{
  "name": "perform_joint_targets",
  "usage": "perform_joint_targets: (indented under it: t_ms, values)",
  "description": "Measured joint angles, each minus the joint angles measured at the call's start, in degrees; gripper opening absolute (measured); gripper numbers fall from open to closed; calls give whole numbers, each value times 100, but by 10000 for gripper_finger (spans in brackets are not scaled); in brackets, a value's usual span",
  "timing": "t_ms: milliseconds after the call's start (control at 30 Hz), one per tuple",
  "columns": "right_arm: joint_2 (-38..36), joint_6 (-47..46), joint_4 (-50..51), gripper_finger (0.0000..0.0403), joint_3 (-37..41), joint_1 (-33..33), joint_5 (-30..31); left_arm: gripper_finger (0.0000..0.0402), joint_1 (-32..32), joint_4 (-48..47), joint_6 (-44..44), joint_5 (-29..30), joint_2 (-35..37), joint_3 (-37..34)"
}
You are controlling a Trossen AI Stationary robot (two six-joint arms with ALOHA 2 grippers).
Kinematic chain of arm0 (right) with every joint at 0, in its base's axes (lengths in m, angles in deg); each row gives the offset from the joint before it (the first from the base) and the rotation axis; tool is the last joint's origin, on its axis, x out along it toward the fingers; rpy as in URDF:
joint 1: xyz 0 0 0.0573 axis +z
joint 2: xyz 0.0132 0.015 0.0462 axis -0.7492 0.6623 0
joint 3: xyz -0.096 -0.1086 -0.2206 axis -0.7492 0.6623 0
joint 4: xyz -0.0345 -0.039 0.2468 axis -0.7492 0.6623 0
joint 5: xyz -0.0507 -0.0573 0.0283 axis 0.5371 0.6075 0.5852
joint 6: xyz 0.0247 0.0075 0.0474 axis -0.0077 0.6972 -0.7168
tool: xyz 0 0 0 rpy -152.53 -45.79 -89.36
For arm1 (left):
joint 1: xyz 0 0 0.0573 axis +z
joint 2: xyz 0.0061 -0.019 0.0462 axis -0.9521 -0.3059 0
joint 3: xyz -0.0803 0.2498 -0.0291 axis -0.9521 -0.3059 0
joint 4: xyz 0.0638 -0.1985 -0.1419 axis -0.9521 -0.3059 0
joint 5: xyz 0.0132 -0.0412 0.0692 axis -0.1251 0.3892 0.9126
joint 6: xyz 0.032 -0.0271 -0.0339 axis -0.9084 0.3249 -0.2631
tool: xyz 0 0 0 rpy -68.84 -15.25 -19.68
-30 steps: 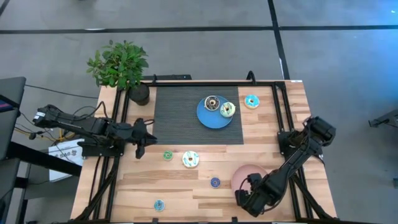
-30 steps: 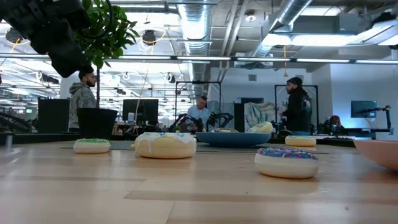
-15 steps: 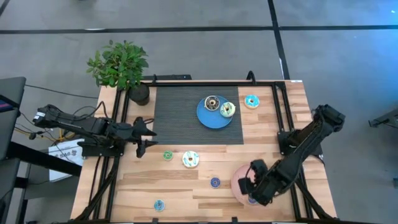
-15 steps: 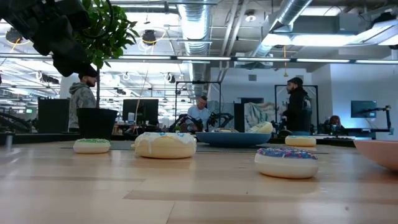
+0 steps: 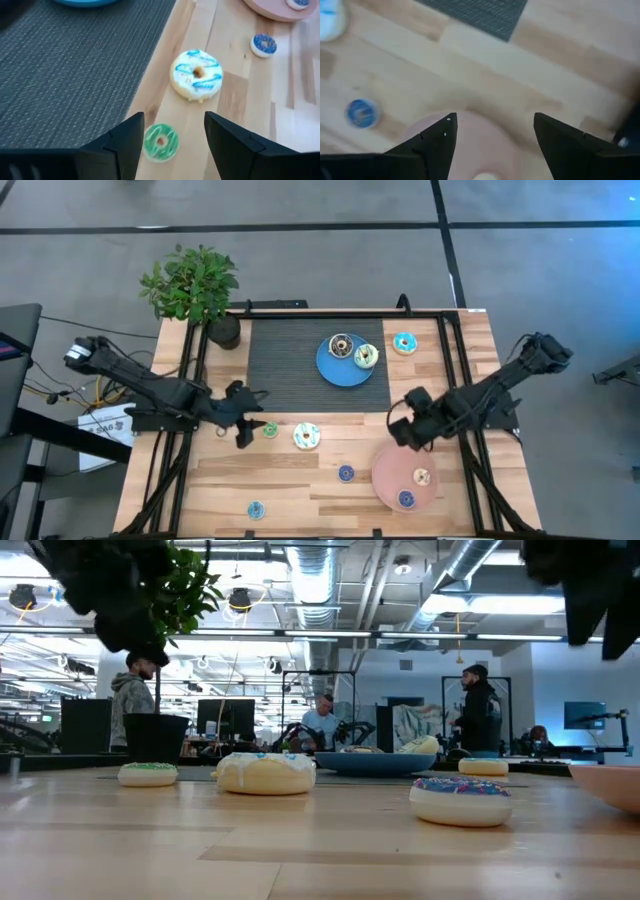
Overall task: Pick & Place donuts
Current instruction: Put the small green donut on the pink plate
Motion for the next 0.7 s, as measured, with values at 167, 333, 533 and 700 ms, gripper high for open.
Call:
perform_joint_targets:
  t_ms: [167,333,533,700]
  values:
    - [-601,728,-487,256,826,-370,-50,201,-92,-268,306,92,-901,560]
    - [-1122,1217,-838,256,1439,-472,-213,200,133,-925,1781,-249,-1727,948]
    - [-1623,1398,-834,256,1802,-474,-212,213,562,-1059,2854,-1132,-2690,1192]
    - [-1970,1515,-826,256,1970,-474,-212,252,822,-1039,2950,-1685,-3322,1353]
